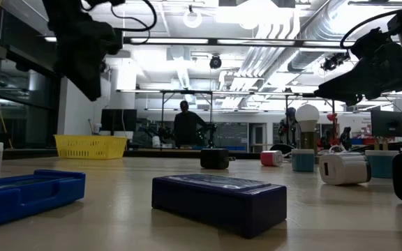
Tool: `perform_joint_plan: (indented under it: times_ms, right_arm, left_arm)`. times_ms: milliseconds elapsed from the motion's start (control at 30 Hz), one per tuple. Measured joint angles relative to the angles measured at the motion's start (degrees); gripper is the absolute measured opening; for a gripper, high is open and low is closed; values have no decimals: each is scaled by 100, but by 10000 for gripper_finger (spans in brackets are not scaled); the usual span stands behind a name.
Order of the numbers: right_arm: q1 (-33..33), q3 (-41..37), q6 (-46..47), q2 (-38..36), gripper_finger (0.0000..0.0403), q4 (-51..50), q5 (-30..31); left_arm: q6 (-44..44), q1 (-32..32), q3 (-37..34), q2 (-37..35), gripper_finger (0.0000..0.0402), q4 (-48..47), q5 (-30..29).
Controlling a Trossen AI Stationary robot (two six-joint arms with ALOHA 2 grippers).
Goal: Pick & Place Office items
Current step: Put the white digital timer into the yellow bin
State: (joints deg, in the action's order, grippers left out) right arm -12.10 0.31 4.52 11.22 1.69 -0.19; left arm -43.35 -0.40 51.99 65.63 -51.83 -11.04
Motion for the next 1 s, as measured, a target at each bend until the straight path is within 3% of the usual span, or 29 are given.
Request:
perform_joint_plan:
  times_ms: [333,767,1000]
  right_arm:
    - [0,-1,0,0,158,0,1]
    - [0,0,0,-1,158,0,-1]
    - [-1,0,0,-1,158,0,-1]
  left_arm:
    - [-2464,-1406,0,0,107,-895,-156]
    - [-5957,-3702,0,201,107,-1038,-686]
    - [-7263,-4575,0,370,107,-1025,-766]
